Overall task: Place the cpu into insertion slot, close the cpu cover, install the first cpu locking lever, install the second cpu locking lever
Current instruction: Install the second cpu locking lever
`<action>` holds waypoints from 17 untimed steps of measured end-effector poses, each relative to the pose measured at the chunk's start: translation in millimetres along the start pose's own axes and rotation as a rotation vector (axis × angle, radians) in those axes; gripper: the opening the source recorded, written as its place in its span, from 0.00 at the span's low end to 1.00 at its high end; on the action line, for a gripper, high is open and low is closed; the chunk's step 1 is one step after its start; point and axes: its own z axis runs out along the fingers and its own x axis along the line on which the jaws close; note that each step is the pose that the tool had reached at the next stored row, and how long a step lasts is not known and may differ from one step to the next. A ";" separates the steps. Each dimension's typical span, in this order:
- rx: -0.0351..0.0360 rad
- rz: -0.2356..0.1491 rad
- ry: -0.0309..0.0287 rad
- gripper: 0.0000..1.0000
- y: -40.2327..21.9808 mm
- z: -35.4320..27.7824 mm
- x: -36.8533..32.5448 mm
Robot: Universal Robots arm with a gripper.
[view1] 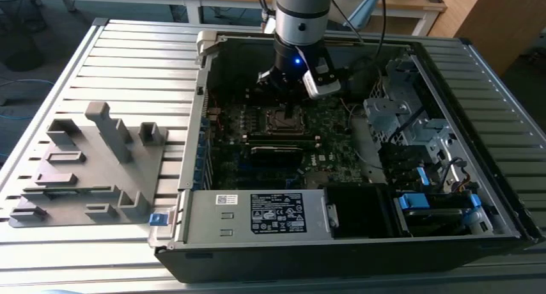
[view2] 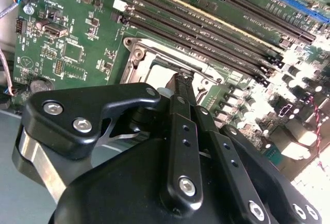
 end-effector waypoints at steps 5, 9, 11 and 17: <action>0.0009 0.000 -0.0001 0.11 -3.4 0.0 -0.4; 0.0011 0.000 0.0000 0.11 -3.8 -0.1 -0.5; 0.0011 0.000 0.0000 0.11 -3.9 -0.5 -0.5; 0.0010 0.000 -0.0001 0.11 -4.0 -3.9 -0.7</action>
